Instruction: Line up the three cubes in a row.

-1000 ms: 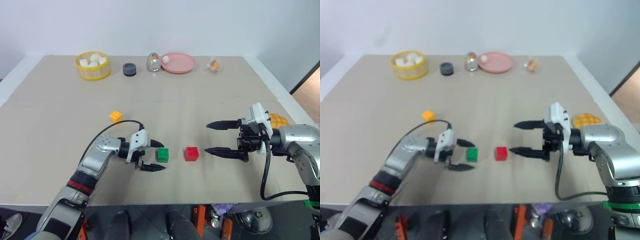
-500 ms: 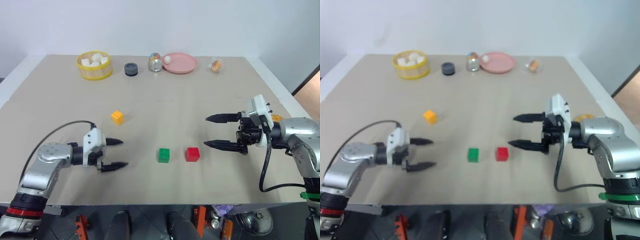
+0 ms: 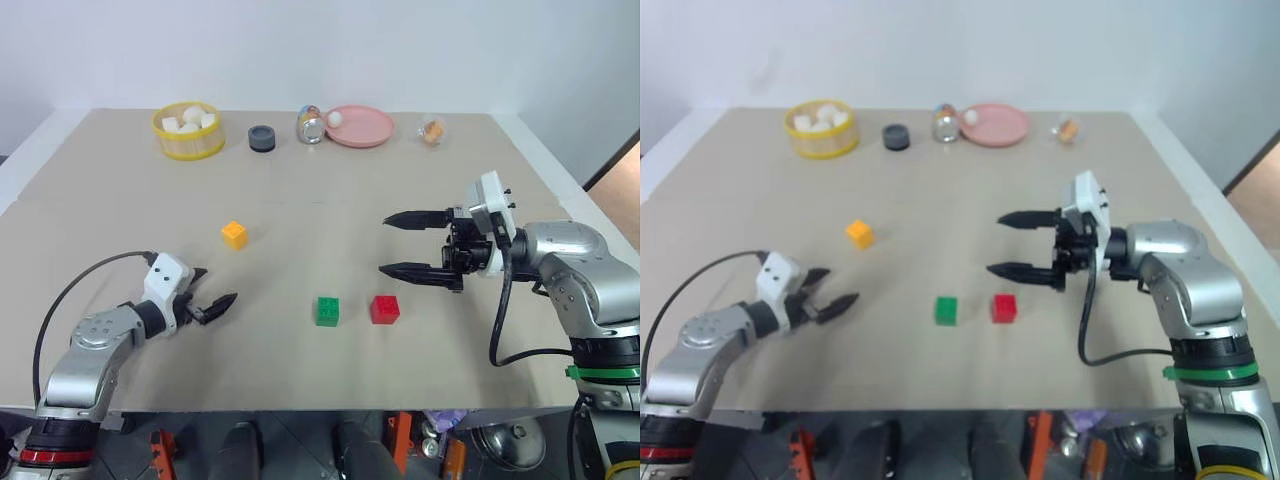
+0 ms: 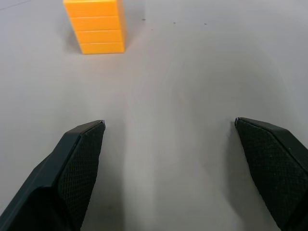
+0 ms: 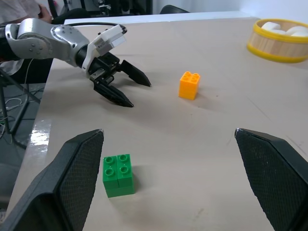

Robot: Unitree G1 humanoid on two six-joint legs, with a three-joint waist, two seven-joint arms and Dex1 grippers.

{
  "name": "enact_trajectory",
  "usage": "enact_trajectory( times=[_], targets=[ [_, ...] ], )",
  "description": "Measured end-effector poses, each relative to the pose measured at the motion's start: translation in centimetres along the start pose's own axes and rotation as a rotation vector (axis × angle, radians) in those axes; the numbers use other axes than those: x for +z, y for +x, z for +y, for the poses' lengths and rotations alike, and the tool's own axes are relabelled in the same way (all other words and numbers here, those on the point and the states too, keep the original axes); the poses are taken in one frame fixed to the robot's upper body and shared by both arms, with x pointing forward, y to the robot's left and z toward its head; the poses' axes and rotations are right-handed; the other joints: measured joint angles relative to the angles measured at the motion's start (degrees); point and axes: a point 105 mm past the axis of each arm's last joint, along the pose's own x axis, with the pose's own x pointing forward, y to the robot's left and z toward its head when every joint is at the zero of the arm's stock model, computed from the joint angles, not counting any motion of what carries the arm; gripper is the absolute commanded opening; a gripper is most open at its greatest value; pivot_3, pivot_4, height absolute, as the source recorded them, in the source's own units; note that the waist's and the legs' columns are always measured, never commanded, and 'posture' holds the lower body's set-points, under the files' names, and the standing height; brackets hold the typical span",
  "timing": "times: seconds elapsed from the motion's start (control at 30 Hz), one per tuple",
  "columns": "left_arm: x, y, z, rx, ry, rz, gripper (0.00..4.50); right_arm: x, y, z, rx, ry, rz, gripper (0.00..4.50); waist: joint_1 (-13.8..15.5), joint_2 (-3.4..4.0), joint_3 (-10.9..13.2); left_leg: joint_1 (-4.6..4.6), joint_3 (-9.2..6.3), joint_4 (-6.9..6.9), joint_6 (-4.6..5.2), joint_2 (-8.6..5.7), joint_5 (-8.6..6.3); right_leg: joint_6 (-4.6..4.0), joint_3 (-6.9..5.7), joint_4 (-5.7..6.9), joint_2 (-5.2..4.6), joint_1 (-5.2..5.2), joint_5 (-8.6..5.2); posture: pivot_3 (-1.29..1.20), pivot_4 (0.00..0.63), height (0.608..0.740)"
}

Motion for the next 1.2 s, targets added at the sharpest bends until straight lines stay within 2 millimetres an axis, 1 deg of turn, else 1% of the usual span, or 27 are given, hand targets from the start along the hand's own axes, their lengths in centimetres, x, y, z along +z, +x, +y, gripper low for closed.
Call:
enact_trajectory(
  times=[0.17, 0.27, 0.37, 0.47, 0.6, 0.7, 0.8, 0.9, 1.03, 1.07, 1.13, 1.2],
  targets=[
    [0.3, 1.3, 1.5, 0.085, -0.046, -0.017, 4.46, -0.1, 0.0, -0.1, -0.005, 0.0, 0.002, 4.5, 0.0, 0.0, 0.0, 0.03, -0.03, 0.01, -0.06, 0.0, 0.19, -0.06, -0.03, 0.0, 0.02, -0.02, 0.31, 0.0, 0.15, 0.74],
    [1.0, 2.9, 2.7, 0.13, -0.06, -0.023, 4.46, -0.1, 0.0, -0.1, -0.004, 0.001, -0.002, 4.5, 0.0, 0.0, 0.0, 0.01, -0.04, 0.03, -0.04, -0.03, 0.28, -0.03, -0.03, 0.0, 0.01, -0.03, 0.43, 0.0, 0.15, 0.74],
    [1.6, 4.2, 3.1, 0.13, -0.053, -0.016, 4.46, -0.2, 0.1, -0.1, -0.005, 0.001, -0.004, 4.5, -0.1, -0.02, 0.0, -0.01, -0.03, 0.09, -0.07, -0.04, 0.31, 0.0, -0.01, -0.01, 0.0, -0.04, 0.49, 0.0, 0.15, 0.74],
    [2.1, 5.1, 3.7, 0.133, -0.048, -0.01, 4.46, -0.3, 0.1, -0.2, -0.009, 0.003, -0.003, 4.5, -0.1, -0.02, 0.0, -0.03, -0.03, 0.05, -0.07, -0.04, 0.31, 0.02, -0.01, -0.02, 0.01, -0.08, 0.47, 0.0, 0.15, 0.74],
    [2.7, 6.2, 3.8, 0.126, -0.037, -0.015, 4.46, -0.4, 0.2, -0.2, -0.011, 0.001, -0.004, 4.5, -0.1, -0.02, 0.0, -0.08, -0.04, -0.08, -0.1, -0.04, 0.29, 0.08, -0.01, -0.02, 0.02, -0.14, 0.33, 0.0, 0.15, 0.74],
    [2.8, 6.6, 3.8, 0.116, -0.029, -0.019, 4.46, -0.4, 0.3, -0.3, -0.014, -0.003, -0.004, 4.5, -0.1, -0.02, 0.0, -0.09, -0.07, -0.12, -0.11, -0.06, 0.27, 0.25, -0.01, -0.02, 0.03, -0.13, 0.33, 0.0, 0.15, 0.74],
    [2.9, 7.0, 3.8, 0.108, -0.024, -0.024, 4.46, -0.4, 0.3, -0.3, -0.017, -0.005, -0.002, 4.5, -0.1, -0.02, 0.0, -0.1, -0.09, -0.11, -0.11, -0.07, 0.27, 0.19, -0.01, -0.02, 0.03, -0.11, 0.29, 0.0, 0.15, 0.74],
    [2.9, 7.1, 3.7, 0.097, -0.025, -0.027, 3.65, -0.5, 0.3, -0.3, -0.02, -0.007, 0.001, 4.5, -0.1, -0.02, 0.0, -0.09, -0.08, -0.06, -0.11, -0.08, 0.28, 0.13, 0.01, -0.02, 0.02, -0.08, 0.28, 0.0, 0.15, 0.74],
    [2.8, 7.2, 3.4, 0.076, -0.034, -0.03, 2.24, -0.6, 0.2, -0.4, -0.023, -0.007, 0.0, 4.5, -0.1, -0.02, 0.0, -0.08, -0.09, -0.06, -0.11, -0.08, 0.28, 0.12, 0.01, -0.02, 0.02, -0.09, 0.3, 0.0, 0.15, 0.74],
    [2.8, 7.2, 3.4, 0.074, -0.035, -0.03, 1.98, -0.6, 0.2, -0.5, -0.025, -0.003, 0.0, 4.5, -0.1, -0.02, 0.0, -0.08, -0.09, -0.06, -0.11, -0.08, 0.28, 0.12, 0.01, -0.02, 0.02, -0.09, 0.29, 0.0, 0.15, 0.74],
    [2.9, 7.3, 3.6, 0.075, -0.038, -0.033, 1.29, -0.7, 0.1, -0.6, -0.029, 0.001, 0.002, 4.5, -0.1, -0.02, 0.0, -0.08, -0.08, -0.06, -0.11, -0.08, 0.28, 0.12, 0.01, -0.02, 0.02, -0.09, 0.29, 0.0, 0.15, 0.74],
    [3.0, 7.4, 3.6, 0.073, -0.044, -0.036, 1.28, -0.7, 0.1, -0.6, -0.029, 0.001, 0.003, 4.5, -0.1, -0.02, 0.0, -0.08, -0.09, -0.06, -0.11, -0.08, 0.28, 0.12, 0.01, -0.02, 0.02, -0.08, 0.29, 0.0, 0.15, 0.74]
  ],
)
